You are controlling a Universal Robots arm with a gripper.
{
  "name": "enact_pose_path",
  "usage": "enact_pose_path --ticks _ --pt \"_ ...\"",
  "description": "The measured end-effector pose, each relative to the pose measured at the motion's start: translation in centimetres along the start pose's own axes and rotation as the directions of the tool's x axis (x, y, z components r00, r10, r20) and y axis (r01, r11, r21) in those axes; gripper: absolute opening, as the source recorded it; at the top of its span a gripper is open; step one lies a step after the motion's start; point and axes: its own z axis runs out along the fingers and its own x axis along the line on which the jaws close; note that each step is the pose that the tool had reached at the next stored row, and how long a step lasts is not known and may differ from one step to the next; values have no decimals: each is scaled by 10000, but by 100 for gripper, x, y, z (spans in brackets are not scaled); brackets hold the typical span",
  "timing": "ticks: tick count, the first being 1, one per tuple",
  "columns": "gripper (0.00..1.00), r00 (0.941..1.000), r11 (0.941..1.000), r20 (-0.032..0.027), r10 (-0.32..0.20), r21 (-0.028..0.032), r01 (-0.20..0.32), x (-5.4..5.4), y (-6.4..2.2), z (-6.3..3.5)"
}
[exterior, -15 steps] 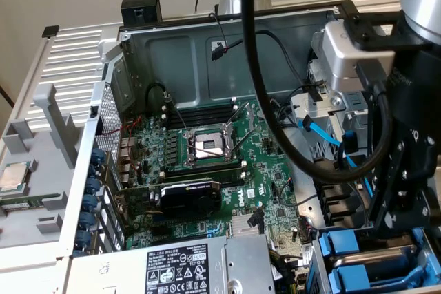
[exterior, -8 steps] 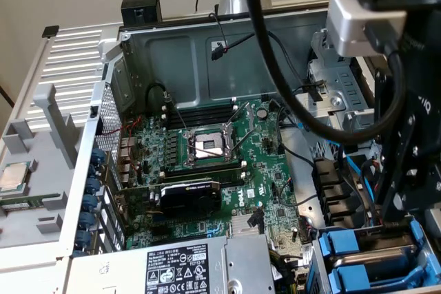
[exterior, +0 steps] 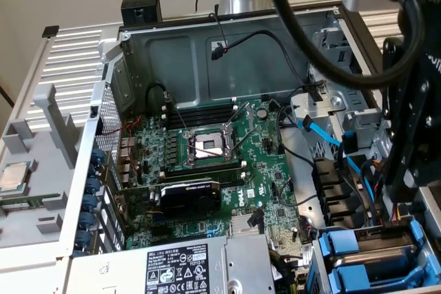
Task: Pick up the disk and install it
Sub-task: 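Insert the first disk wire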
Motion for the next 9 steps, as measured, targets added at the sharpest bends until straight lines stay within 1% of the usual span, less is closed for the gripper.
enact_pose_path --ticks 2,9 --pt "25 10000 10000 0 1 2 -1 3 0 -31" --pt "25 10000 10000 2 0 2 0 3 0 -31"
